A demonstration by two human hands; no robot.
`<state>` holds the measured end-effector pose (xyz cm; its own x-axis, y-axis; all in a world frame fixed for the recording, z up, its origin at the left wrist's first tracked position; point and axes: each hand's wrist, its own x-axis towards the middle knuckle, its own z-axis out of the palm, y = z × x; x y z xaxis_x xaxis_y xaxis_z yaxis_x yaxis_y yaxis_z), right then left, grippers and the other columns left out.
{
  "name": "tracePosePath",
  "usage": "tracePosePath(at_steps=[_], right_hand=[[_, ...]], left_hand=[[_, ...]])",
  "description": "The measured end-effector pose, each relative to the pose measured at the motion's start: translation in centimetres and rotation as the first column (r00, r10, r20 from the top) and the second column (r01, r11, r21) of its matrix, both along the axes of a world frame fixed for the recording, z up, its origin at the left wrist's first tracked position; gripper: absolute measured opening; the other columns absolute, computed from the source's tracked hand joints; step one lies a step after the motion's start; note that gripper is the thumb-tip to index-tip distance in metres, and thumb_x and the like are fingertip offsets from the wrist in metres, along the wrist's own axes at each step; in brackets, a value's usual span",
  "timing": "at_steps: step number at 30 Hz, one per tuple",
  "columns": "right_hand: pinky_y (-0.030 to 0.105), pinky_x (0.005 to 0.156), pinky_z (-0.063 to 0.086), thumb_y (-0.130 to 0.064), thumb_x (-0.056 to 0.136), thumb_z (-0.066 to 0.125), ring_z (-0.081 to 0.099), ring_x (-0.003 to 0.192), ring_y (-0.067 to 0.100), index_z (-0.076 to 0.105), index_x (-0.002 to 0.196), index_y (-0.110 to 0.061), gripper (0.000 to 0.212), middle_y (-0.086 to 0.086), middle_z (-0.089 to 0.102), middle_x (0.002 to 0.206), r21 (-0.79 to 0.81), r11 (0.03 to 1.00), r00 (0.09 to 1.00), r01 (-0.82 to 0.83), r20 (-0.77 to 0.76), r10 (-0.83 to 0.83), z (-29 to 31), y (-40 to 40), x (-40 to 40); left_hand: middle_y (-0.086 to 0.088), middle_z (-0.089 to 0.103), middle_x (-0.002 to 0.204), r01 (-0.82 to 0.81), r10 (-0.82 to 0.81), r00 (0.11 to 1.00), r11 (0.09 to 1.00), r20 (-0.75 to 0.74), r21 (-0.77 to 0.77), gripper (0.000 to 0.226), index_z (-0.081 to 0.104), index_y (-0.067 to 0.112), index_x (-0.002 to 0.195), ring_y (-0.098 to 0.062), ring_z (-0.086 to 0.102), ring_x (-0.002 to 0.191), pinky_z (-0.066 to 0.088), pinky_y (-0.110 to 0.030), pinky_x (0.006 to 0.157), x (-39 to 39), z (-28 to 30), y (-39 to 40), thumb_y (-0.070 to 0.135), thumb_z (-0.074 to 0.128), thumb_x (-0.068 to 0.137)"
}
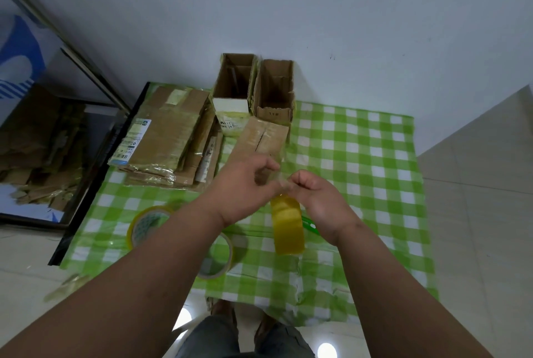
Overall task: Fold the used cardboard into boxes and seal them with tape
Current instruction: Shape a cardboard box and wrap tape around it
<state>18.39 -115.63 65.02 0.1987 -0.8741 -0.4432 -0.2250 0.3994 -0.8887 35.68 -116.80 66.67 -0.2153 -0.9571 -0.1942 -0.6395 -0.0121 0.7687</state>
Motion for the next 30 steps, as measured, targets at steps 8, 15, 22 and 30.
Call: tracePosePath(at_steps=[8, 15, 22, 30], right_hand=[[0.029, 0.072, 0.041, -0.017, 0.098, 0.058, 0.051, 0.073, 0.012, 0.062, 0.076, -0.018, 0.022, 0.002, 0.058, 0.076, -0.024, 0.998, 0.998, -0.050, -0.047, 0.048, 1.6, 0.6, 0.3], [0.034, 0.098, 0.051, -0.016, 0.091, 0.069, 0.064, 0.105, 0.010, 0.072, 0.094, -0.024, 0.009, -0.006, 0.070, 0.107, -0.087, 0.996, 0.996, 0.031, -0.086, -0.039, 1.5, 1.8, 0.5], [0.039, 0.095, 0.052, -0.048, 0.057, 0.084, 0.066, 0.101, 0.012, 0.065, 0.115, -0.021, 0.067, -0.003, 0.069, 0.109, 0.068, 0.998, 0.997, 0.008, 0.076, -0.013, 1.5, 2.5, -1.0], [0.033, 0.082, 0.038, -0.051, 0.059, 0.075, 0.054, 0.079, 0.015, 0.065, 0.084, -0.004, 0.054, 0.003, 0.060, 0.080, 0.075, 0.966, 0.969, -0.246, -0.001, 0.246, 2.1, 2.5, -2.0]], left_hand=[[0.009, 0.065, 0.081, -0.051, 0.040, 0.991, 0.995, 0.131, 0.082, 0.020, 0.059, 0.034, 0.072, -0.008, 0.061, 0.078, 0.049, -0.026, 0.067, -1.2, 0.8, 1.1, 0.025, 0.073, 0.084], [0.002, 0.068, 0.089, -0.148, 0.144, 0.989, 0.974, 0.034, 0.173, 0.015, 0.063, 0.022, 0.075, -0.019, 0.070, 0.077, 0.061, -0.044, 0.072, -0.4, 1.5, 1.6, 0.022, 0.072, 0.087], [-0.010, 0.064, 0.089, -0.306, 0.392, 0.893, 0.890, -0.222, 0.338, 0.012, 0.061, 0.008, 0.080, -0.021, 0.067, 0.081, 0.060, -0.031, 0.066, 1.1, 1.6, 2.4, 0.006, 0.066, 0.091], [-0.012, 0.068, 0.094, -0.427, 0.569, 0.779, 0.789, -0.263, 0.441, 0.010, 0.061, 0.009, 0.085, -0.025, 0.070, 0.087, 0.060, -0.038, 0.071, 3.1, 1.3, 2.4, 0.008, 0.065, 0.093]])
